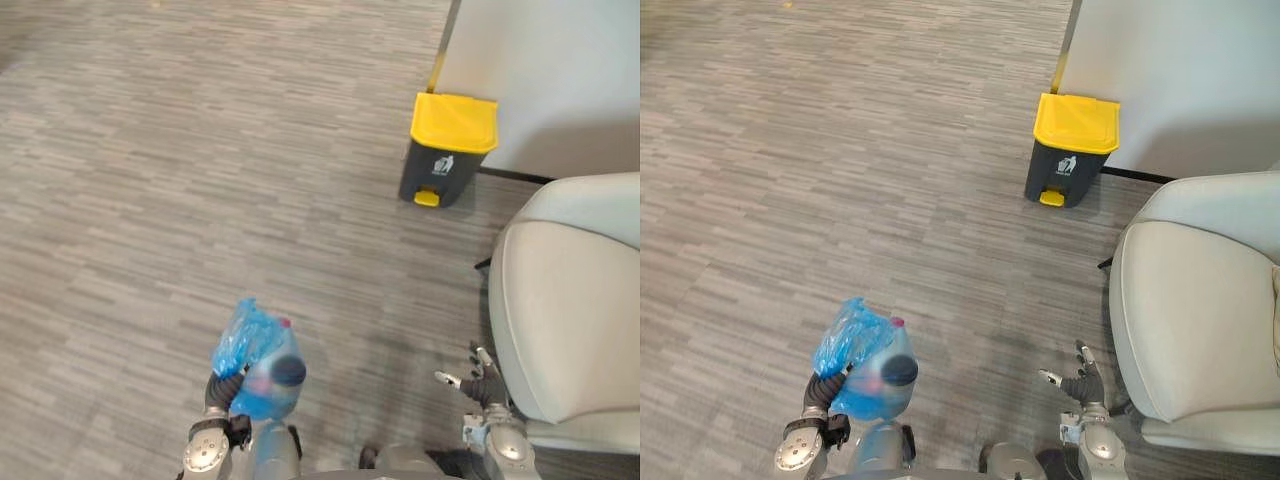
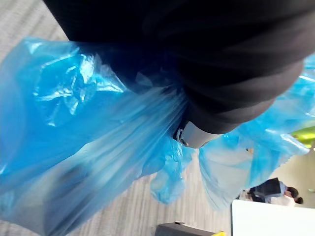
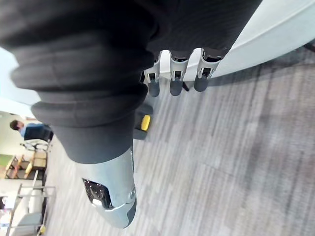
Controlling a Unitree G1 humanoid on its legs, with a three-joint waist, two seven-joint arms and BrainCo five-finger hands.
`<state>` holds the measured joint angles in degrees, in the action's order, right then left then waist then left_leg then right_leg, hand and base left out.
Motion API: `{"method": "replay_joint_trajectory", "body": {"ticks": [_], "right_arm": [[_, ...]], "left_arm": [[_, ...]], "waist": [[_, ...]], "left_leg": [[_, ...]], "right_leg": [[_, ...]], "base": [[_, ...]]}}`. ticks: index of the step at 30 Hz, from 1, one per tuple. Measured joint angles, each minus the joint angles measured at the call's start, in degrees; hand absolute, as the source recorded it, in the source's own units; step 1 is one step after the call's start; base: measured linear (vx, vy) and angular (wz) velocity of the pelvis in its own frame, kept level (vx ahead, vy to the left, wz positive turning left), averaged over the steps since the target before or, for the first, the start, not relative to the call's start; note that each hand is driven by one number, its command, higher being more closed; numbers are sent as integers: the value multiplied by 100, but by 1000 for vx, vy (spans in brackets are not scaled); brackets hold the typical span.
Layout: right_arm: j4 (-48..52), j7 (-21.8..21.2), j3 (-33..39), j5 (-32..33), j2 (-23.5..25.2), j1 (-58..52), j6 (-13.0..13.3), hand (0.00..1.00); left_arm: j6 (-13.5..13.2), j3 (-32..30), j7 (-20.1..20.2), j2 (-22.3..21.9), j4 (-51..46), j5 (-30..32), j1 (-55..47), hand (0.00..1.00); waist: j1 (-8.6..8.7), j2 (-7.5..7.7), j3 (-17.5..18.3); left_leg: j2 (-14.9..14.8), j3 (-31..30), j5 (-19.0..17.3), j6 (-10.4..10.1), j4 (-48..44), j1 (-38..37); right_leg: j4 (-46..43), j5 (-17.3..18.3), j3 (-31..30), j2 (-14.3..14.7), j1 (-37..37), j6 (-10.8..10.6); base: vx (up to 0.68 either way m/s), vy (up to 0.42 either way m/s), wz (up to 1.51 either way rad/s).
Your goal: Gather rubbish on tea table into small bin, then transfer packed bag to large trash can.
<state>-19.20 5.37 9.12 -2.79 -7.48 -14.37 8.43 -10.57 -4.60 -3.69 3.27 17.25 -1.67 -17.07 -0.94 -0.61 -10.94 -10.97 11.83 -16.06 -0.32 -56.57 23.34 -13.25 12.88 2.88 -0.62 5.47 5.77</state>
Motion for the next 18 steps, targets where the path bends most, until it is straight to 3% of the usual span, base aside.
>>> {"method": "replay_joint_trajectory", "body": {"ticks": [1,3,4,5,7,8,9,10,11,12,13,15,16,17,18], "right_arm": [[-47,17,57,6,-27,74,1,0],[-109,78,79,8,-51,143,9,0],[-548,95,132,3,-125,283,-12,0],[-660,102,143,-2,-36,304,-65,0],[-630,74,140,-9,85,261,-106,0],[-630,71,135,-10,158,302,-109,0],[-624,69,106,-15,225,385,-109,0],[-608,71,98,-17,255,400,-108,0],[-562,78,-11,-71,243,398,-104,0],[-495,76,-112,-161,244,400,-103,0],[-464,71,-161,-205,254,427,-101,0],[-474,64,-229,-242,246,405,-102,0],[-520,70,-205,-243,228,405,-98,0],[-674,77,-144,-258,184,402,-110,0],[-799,80,-80,-311,173,377,-141,0]], "left_arm": [[0,6,-1,-1,-18,-7,29,100],[-5,30,-5,-9,-48,-9,3,100],[-43,157,-18,-61,-20,-31,-156,100],[-25,179,-18,-3,41,-46,-97,100],[3,195,-12,42,-59,-48,-38,100],[8,223,-16,57,-98,-50,-39,100],[26,250,-28,141,-101,-53,-21,100],[45,263,-32,161,-100,-52,-31,100],[43,279,-46,165,-113,-53,-36,100],[25,245,-64,237,-133,-56,-35,100],[19,242,-64,283,-135,-57,-35,100],[18,214,-66,472,-55,-57,53,100],[15,157,-65,523,37,-56,115,100],[18,111,-68,558,279,-54,225,100],[25,61,-102,590,442,-47,281,100]], "waist": [[-47,14,-12],[-107,-42,39],[-270,-170,239],[-260,-9,301],[-240,150,309],[-209,213,267],[-141,281,189],[-129,278,184],[-102,231,187],[-65,167,179],[-17,105,151],[115,163,165],[168,180,161],[250,213,175],[361,215,177]], "left_leg": [[173,-72,0,-57,840,308],[434,-375,274,-297,2216,331],[550,-847,1145,-268,2989,297],[645,-684,894,-276,2830,297],[677,-351,454,8,2331,128],[677,-182,145,128,2261,-255],[675,-9,-60,193,2398,-780],[656,65,-129,186,2543,-1039],[555,287,-211,178,2929,-1611],[482,389,-237,136,3288,-1980],[452,434,-252,98,3452,-2141],[387,576,-312,-67,3928,-2659],[383,566,-319,-85,4021,-2765],[414,516,-315,-114,4175,-2979],[393,332,-308,-216,4179,-3133]], "right_leg": [[87,73,-158,-115,170,-40],[31,294,-361,-278,276,-357],[-176,854,-859,-396,439,-794],[-415,926,-958,-577,350,-850],[-1600,767,-1266,-735,-29,-1190],[-2795,328,-1401,-774,-408,-1887],[-3935,310,-1396,-770,-835,-2029],[-4316,376,-1310,-748,-1062,-1808],[-4605,579,-818,-731,-1602,-1387],[-4507,672,-341,-729,-2007,-1217],[-4360,699,-86,-734,-2222,-1166],[-3119,591,532,-726,-2906,-1028],[-2609,446,594,-692,-2987,-1004],[-1518,-51,635,-570,-3031,-920],[-1198,-961,476,-429,-2966,-685]], "base": [[571,209,-85],[729,356,-112],[650,354,-122],[649,291,-130],[615,218,-55],[712,243,-78],[682,226,-80],[482,141,-93],[439,108,-86],[428,83,-78],[429,29,-49],[460,-18,-25],[496,-64,18],[545,-104,50],[578,-131,62]]}}
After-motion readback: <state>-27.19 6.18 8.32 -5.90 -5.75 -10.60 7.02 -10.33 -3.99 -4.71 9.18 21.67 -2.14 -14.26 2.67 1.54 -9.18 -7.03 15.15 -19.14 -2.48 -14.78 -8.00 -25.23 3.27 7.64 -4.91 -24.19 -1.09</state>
